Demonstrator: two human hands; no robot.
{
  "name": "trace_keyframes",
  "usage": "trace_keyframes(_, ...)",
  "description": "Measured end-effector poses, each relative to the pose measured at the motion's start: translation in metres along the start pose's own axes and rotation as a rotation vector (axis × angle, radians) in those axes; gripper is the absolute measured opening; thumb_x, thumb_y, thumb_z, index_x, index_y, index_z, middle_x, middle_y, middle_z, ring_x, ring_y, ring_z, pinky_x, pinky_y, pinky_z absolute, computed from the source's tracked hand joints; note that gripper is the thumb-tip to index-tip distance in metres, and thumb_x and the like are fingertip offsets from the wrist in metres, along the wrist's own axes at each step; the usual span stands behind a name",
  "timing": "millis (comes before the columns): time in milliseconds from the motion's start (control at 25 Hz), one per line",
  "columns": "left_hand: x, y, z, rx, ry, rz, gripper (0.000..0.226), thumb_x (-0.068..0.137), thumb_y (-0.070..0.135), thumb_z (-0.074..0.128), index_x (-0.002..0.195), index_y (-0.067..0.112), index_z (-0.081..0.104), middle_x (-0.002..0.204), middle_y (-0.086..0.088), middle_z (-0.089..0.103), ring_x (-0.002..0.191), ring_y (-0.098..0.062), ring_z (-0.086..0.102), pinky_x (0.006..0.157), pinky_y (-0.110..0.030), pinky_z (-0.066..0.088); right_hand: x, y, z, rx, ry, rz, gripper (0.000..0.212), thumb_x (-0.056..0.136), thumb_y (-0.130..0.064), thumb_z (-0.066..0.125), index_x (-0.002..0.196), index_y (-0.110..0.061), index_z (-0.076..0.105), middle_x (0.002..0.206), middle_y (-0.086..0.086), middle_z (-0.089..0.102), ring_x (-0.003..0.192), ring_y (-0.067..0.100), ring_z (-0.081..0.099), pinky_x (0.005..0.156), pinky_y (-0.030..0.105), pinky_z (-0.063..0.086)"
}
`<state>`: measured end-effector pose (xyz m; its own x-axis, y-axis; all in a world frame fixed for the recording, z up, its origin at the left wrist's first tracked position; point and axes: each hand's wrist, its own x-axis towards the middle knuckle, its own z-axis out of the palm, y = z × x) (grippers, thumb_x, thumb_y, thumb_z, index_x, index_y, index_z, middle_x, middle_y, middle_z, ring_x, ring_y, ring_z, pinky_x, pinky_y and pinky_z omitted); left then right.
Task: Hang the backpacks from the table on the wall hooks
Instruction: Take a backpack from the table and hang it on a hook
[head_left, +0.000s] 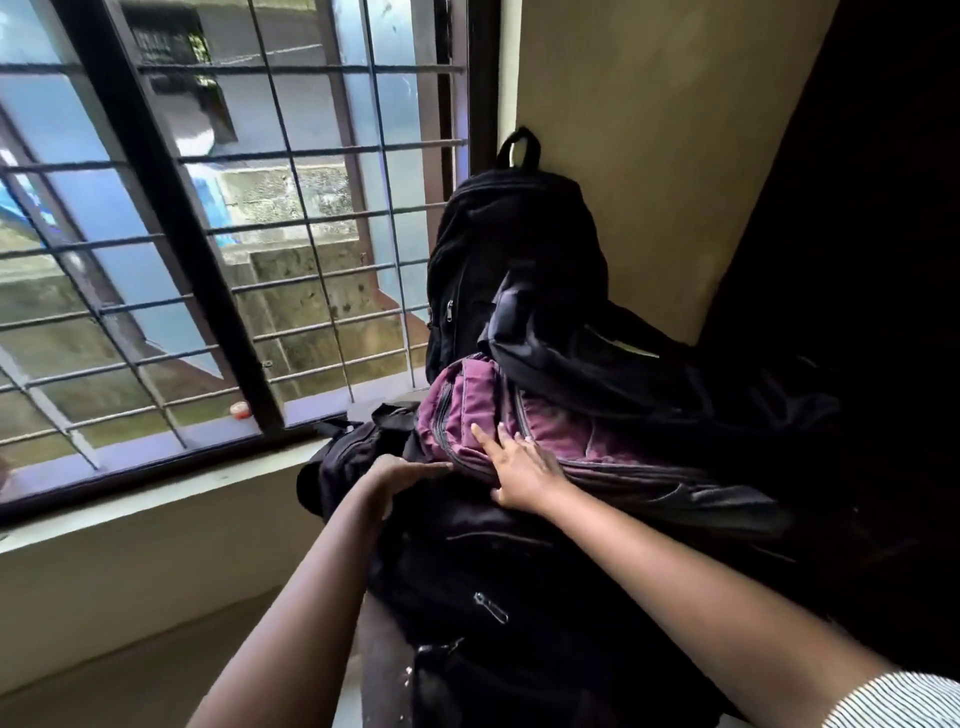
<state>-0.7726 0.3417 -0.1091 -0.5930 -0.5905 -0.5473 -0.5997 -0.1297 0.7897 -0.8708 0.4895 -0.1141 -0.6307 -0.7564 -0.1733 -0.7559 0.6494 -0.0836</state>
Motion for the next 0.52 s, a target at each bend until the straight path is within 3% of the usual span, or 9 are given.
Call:
trace_keyframes(120,-0.011,-0.027,0.019,-0.184,0.174,0.028,0.115,0.031,0.051,0.09,0.123,-0.004,0.049,0.103,-0.011,0.067,0.087,-0.022,0.066,0.07,-0.033,0.058,-0.004,0.02,0.004,-0.085,0.086,-0.162,0.082,0.084,-0.004,0.048,0.149,-0.026,0.004,0.153,0.021,0.024,0.126,0.036,0.048,0.103,0.043,0.042)
trace_keyframes(160,-0.012,-0.036,0.027,-0.291,0.195,0.017,0.116,0.027,0.052,0.089,0.122,-0.002,0.051,0.106,-0.013,0.067,0.09,-0.024,0.067,0.073,-0.036,0.06,-0.004,0.025,0.005,-0.092,0.123,-0.207,0.08,0.082,-0.001,0.043,0.149,-0.025,0.006,0.151,0.021,0.03,0.12,0.036,0.054,0.098,0.044,0.047)
trace_keyframes(280,-0.035,-0.043,0.055,-0.639,0.199,-0.043,0.063,0.061,0.025,0.085,0.111,-0.003,0.059,0.085,-0.011,0.065,0.07,-0.021,0.063,0.046,-0.025,0.055,-0.006,0.03,0.006,-0.096,0.197,-0.283,0.077,0.082,0.001,0.038,0.149,-0.025,0.01,0.145,0.015,0.044,0.109,0.033,0.062,0.088,0.044,0.053)
trace_keyframes(360,-0.045,-0.038,0.063,-0.751,0.251,-0.036,0.049,0.069,0.009,0.079,0.111,-0.005,0.057,0.079,-0.013,0.064,0.062,-0.022,0.06,0.035,-0.022,0.049,-0.014,0.029,0.0,-0.048,0.211,-0.286,0.076,0.082,0.0,0.038,0.149,-0.027,0.012,0.137,0.013,0.053,0.106,0.033,0.063,0.087,0.045,0.053)
trace_keyframes(520,-0.102,-0.044,0.066,-0.8,0.277,0.065,0.014,0.074,-0.003,0.069,0.086,0.002,0.063,0.07,-0.012,0.071,0.046,-0.015,0.066,0.04,-0.019,0.051,-0.049,0.047,-0.04,0.066,0.163,-0.315,0.073,0.083,-0.007,0.045,0.146,-0.035,0.021,0.122,0.016,0.063,0.109,0.035,0.06,0.092,0.041,0.047)
